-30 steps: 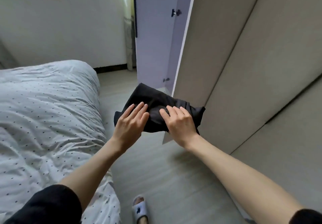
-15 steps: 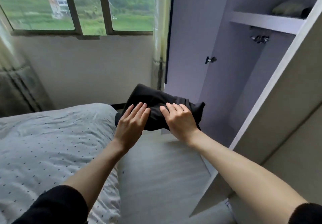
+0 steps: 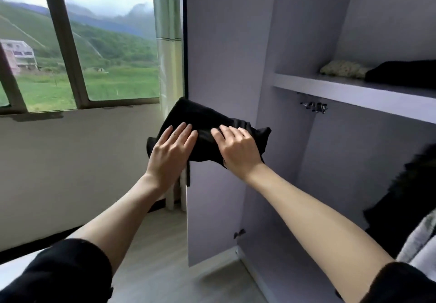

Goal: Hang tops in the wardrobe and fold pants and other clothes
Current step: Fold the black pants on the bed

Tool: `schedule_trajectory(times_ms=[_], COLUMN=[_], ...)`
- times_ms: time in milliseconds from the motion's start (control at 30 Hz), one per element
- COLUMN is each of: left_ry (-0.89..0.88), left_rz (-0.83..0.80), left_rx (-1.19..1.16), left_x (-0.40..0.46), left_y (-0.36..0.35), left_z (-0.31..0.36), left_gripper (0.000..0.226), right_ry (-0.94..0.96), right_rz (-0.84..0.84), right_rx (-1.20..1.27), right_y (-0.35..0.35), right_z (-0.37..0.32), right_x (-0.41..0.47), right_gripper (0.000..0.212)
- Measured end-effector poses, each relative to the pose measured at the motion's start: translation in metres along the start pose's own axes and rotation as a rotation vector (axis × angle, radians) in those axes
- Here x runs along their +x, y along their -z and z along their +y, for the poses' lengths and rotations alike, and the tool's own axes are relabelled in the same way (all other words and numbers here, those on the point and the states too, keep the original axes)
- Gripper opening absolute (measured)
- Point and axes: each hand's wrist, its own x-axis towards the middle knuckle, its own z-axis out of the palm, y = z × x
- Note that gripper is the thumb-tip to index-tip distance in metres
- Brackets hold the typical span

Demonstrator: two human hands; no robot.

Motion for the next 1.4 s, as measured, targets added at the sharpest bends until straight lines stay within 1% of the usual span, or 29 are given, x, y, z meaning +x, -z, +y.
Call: schedule_trajectory(times_ms=[100, 167, 267, 367, 533, 600, 667, 767, 833, 933, 1033, 1100, 1133, 1167, 1200, 1233, 1267, 1300, 1333, 1367, 1400], left_ry=[-0.04, -0.076, -0.157, -0.243, -0.346, -0.375, -0.388, -0.364, -0.354, -0.371, -0.385, -0.371, -0.362, -0.363, -0.382, -0.417, -0.45, -0.461, -0.452, -0.443, -0.448], left_rz=[0.045, 0.087, 0.166, 0.225, 0.299, 0.322, 0.323, 0.288, 0.301, 0.372, 0.372, 0.313, 0.248, 0.167, 0.059, -0.082, -0.275, -0.485, -0.647, -0.745, -0.792], left_rx=[-0.045, -0.081, -0.143, -0.214, -0.354, -0.39, -0.415, -0.462, -0.455, -0.363, -0.311, -0.31, -0.302, -0.288, -0.286, -0.307, -0.36, -0.427, -0.492, -0.539, -0.567], left_x=[0.057, 0.096, 0.152, 0.21, 0.292, 0.324, 0.354, 0.401, 0.43, 0.47, 0.517, 0.538, 0.548, 0.557, 0.566, 0.572, 0.577, 0.58, 0.583, 0.588, 0.594], left_y=[-0.035, -0.062, -0.1, -0.127, -0.156, -0.171, -0.186, -0.221, -0.242, -0.272, -0.298, -0.316, -0.328, -0.34, -0.351, -0.362, -0.371, -0.378, -0.384, -0.39, -0.396], left_z=[-0.013, -0.02, -0.021, -0.011, 0.026, 0.042, 0.06, 0.094, 0.116, 0.143, 0.168, 0.177, 0.181, 0.184, 0.186, 0.186, 0.185, 0.184, 0.183, 0.183, 0.184], left_gripper=[0.043, 0.042, 0.04, 0.046, 0.044, 0.044, 0.05, 0.06, 0.06, 0.06, 0.065, 0.073, 0.077, 0.081, 0.083, 0.082, 0.077, 0.072, 0.071, 0.072, 0.073], right_ry=[-0.014, -0.036, -0.087, -0.148, -0.249, -0.277, -0.291, -0.32, -0.354, -0.363, -0.346, -0.325, -0.335, -0.372, -0.439, -0.512, -0.592, -0.676, -0.738, -0.774, -0.81], right_rz=[0.067, 0.091, 0.096, 0.05, -0.054, -0.082, -0.128, -0.231, -0.288, -0.273, -0.202, -0.174, -0.192, -0.257, -0.377, -0.547, -0.729, -0.884, -0.968, -0.988, -0.977], right_rx=[-0.097, -0.167, -0.271, -0.39, -0.579, -0.64, -0.718, -0.796, -0.807, -0.835, -0.882, -0.91, -0.932, -0.952, -0.911, -0.768, -0.565, -0.356, -0.207, -0.105, -0.025], right_y=[-0.031, -0.049, -0.068, -0.074, -0.063, -0.065, -0.068, -0.083, -0.095, -0.116, -0.139, -0.157, -0.167, -0.176, -0.186, -0.196, -0.204, -0.21, -0.214, -0.219, -0.224], right_z=[0.041, 0.07, 0.111, 0.155, 0.222, 0.251, 0.281, 0.337, 0.371, 0.417, 0.469, 0.492, 0.503, 0.513, 0.522, 0.532, 0.538, 0.543, 0.548, 0.553, 0.558], right_x=[0.034, 0.054, 0.071, 0.085, 0.097, 0.099, 0.102, 0.105, 0.106, 0.104, 0.107, 0.109, 0.111, 0.114, 0.115, 0.114, 0.113, 0.112, 0.112, 0.111, 0.11], right_gripper=[0.032, 0.028, 0.024, 0.027, 0.047, 0.045, 0.04, 0.047, 0.053, 0.055, 0.045, 0.041, 0.041, 0.046, 0.056, 0.068, 0.076, 0.079, 0.079, 0.076, 0.072])
